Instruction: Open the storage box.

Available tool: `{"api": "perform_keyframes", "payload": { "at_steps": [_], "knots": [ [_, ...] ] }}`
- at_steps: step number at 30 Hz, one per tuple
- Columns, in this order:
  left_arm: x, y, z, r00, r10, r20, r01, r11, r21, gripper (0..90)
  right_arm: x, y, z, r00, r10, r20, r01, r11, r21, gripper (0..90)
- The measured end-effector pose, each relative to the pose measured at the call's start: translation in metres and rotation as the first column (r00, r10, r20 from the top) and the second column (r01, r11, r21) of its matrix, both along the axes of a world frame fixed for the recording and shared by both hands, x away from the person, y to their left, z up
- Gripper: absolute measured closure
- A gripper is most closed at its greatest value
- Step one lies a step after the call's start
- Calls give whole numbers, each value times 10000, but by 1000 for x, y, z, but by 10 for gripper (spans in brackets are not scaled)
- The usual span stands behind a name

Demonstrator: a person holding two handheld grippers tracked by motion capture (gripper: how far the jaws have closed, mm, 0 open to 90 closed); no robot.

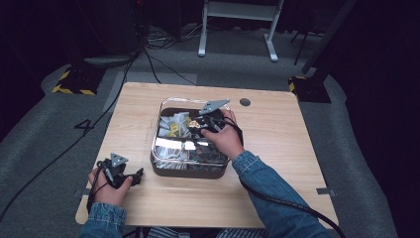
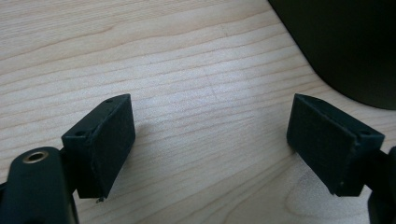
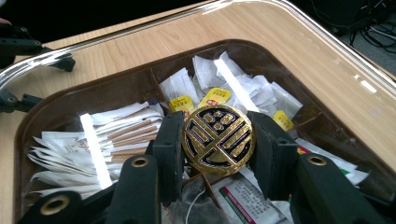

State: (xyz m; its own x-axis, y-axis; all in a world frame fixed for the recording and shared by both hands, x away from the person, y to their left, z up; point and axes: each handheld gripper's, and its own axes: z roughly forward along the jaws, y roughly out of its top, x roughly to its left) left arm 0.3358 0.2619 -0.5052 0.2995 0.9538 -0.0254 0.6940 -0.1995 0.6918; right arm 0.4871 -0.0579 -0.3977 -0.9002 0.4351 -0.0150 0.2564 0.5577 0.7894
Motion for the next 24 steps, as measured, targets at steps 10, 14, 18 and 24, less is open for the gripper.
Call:
{"api": "perform_keyframes", "payload": {
  "at_steps": [10,14,18,24],
  "knots": [
    [0,0,0,10000,-4,-1,4,10000,2,158,-1,-15,17,9998,-103,156,97,9991,419,589],
    [0,0,0,10000,-5,-2,5,10000,-7,158,-1,-23,24,9995,-132,282,117,9985,532,589],
    [-1,1,0,10000,-69,-20,69,10000,-48,159,-2,-30,28,9993,-147,338,128,9984,559,589],
    [1,2,5,9992,-289,-281,287,9996,-67,233,-5,-54,37,9982,-365,466,334,9973,659,589]
  ]
}}
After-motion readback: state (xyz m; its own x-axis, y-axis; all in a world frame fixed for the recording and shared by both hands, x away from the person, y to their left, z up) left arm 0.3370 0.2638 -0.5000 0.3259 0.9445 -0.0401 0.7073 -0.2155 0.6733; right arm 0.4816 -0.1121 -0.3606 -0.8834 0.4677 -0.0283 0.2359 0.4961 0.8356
